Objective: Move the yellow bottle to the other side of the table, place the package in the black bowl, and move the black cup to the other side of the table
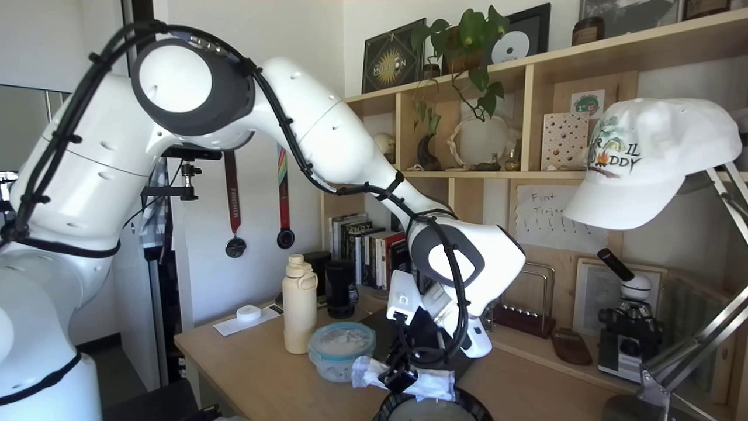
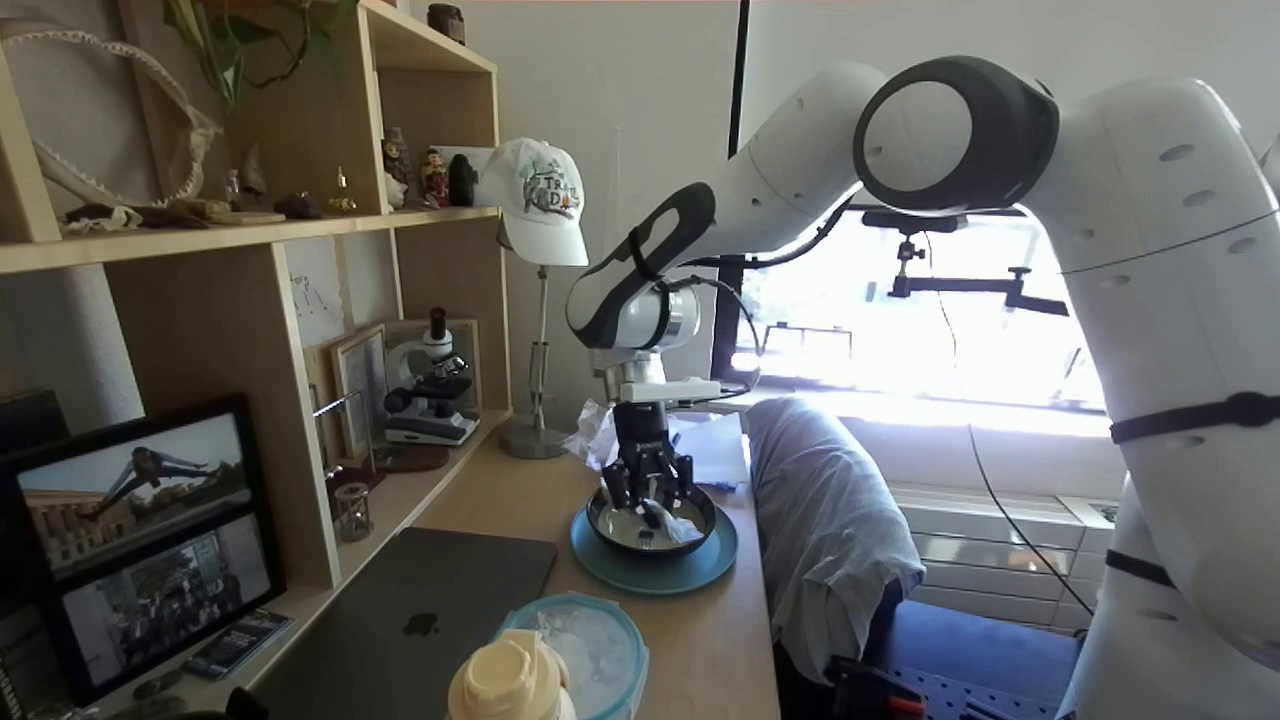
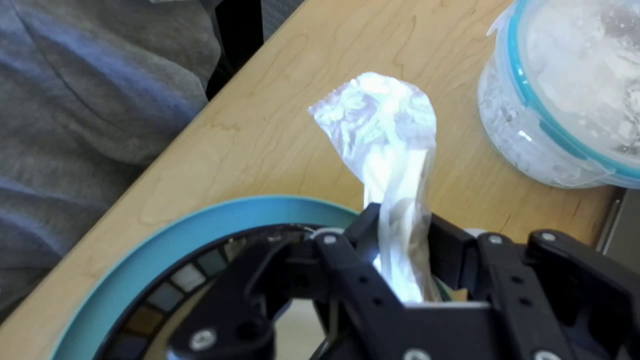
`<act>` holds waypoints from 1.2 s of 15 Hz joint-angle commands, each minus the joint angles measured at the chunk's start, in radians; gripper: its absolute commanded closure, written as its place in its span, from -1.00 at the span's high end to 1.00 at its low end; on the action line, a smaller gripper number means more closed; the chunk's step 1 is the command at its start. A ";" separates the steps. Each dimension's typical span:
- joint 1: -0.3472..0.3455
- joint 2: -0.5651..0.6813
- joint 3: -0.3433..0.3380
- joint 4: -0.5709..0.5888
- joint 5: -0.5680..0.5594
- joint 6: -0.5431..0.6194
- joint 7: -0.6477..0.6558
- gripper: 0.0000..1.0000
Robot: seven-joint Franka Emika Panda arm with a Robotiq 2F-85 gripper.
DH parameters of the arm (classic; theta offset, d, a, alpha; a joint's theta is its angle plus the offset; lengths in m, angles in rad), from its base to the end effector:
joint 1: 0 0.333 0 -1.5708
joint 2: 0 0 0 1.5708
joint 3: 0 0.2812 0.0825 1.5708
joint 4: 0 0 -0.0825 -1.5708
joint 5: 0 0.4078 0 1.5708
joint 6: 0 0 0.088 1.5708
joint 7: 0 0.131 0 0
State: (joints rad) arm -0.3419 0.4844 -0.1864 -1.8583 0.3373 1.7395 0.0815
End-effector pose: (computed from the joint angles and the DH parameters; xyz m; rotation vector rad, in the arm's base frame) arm 0.4988 -0.2503 0.1663 -2.5092 1.0223 0.7298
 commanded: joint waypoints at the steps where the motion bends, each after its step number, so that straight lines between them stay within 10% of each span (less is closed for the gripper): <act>1: -0.001 -0.023 -0.015 -0.023 0.047 -0.066 0.049 -0.86; 3: 0.004 -0.019 -0.023 -0.025 0.058 -0.071 0.073 -0.83; 4: 0.010 -0.017 -0.029 -0.029 0.052 -0.062 0.092 -0.16; 12: 0.040 -0.015 -0.041 -0.020 0.026 -0.047 0.202 0.91; 18: 0.074 -0.008 -0.029 0.037 0.000 -0.063 0.213 1.00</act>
State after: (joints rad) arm -0.2930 0.4845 -0.2118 -1.8530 0.3597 1.6926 0.2645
